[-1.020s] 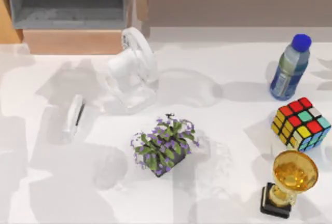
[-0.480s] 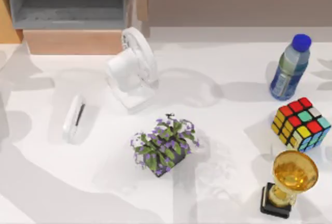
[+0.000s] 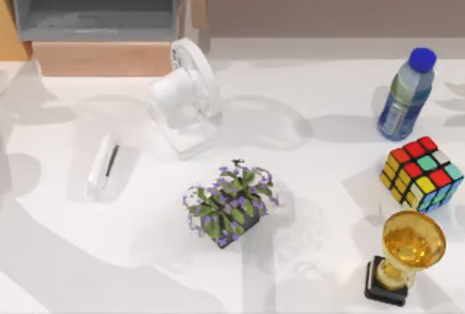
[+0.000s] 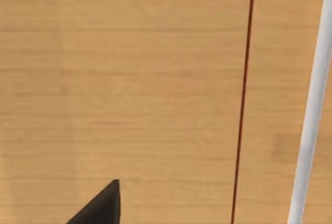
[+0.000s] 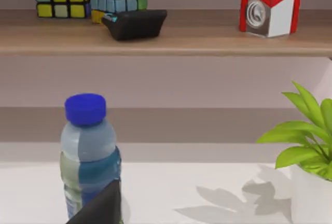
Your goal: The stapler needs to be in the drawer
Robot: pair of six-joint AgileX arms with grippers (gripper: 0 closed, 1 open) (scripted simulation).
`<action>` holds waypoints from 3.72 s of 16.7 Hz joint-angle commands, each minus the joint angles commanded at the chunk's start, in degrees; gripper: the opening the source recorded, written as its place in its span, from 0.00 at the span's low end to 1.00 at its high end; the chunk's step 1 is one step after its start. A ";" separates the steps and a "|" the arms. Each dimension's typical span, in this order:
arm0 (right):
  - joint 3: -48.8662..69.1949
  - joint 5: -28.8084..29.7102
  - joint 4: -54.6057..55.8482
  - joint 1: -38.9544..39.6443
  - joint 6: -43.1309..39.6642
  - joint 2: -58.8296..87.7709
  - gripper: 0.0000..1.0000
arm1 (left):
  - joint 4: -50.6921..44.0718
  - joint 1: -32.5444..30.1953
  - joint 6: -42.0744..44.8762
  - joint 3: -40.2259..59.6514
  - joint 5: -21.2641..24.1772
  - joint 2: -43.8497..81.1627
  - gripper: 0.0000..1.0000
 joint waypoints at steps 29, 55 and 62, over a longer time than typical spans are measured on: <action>0.00 0.00 0.00 0.00 0.00 0.00 1.00 | -3.01 -1.09 -0.01 5.95 -1.12 2.85 0.00; 0.00 0.00 0.00 0.00 0.00 0.00 1.00 | 11.38 7.66 0.14 -21.85 7.30 -8.76 0.00; 0.00 0.00 0.00 0.00 0.00 0.00 1.00 | 12.39 8.36 0.24 -23.56 7.95 -9.43 0.00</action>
